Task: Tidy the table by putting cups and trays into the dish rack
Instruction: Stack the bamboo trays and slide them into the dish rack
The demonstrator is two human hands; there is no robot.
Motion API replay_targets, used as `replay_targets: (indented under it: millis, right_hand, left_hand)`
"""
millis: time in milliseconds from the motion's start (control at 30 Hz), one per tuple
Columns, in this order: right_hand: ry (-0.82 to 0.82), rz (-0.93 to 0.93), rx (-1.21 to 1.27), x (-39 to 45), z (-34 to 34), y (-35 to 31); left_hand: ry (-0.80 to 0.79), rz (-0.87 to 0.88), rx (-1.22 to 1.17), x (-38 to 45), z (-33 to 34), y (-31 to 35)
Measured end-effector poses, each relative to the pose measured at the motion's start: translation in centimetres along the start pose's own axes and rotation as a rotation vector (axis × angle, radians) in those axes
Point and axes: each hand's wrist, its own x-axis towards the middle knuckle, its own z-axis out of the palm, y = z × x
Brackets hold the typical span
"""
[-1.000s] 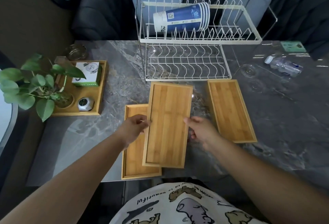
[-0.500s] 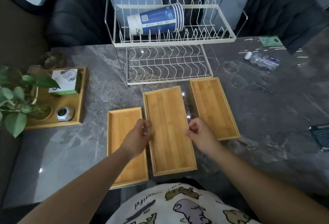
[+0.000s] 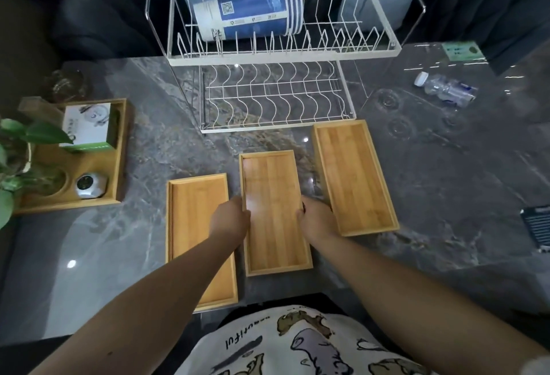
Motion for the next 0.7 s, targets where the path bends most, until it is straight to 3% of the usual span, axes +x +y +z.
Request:
replay_targets:
  millis: [267, 500, 633, 700]
  right_hand:
    - [-0.017, 0.027, -0.098, 1.0, 0.4, 0.1]
    - [-0.049, 0.054, -0.13, 0.8, -0.1, -0.6]
    - [0.033, -0.165, -0.219, -1.4, -0.3, -2.1]
    - [-0.009, -0.288, -0.222, -2.7, 0.4, -3.6]
  left_hand:
    - [-0.039, 0.003, 0.217, 1.1, 0.2, 0.1]
    - [-0.022, 0.047, 0.201, 0.4, -0.5, -0.1]
    - [0.109, 0.075, 0.047, -1.3, -2.1, -3.0]
    - [0.176, 0.032, 0.023, -2.0, -3.0, -5.4]
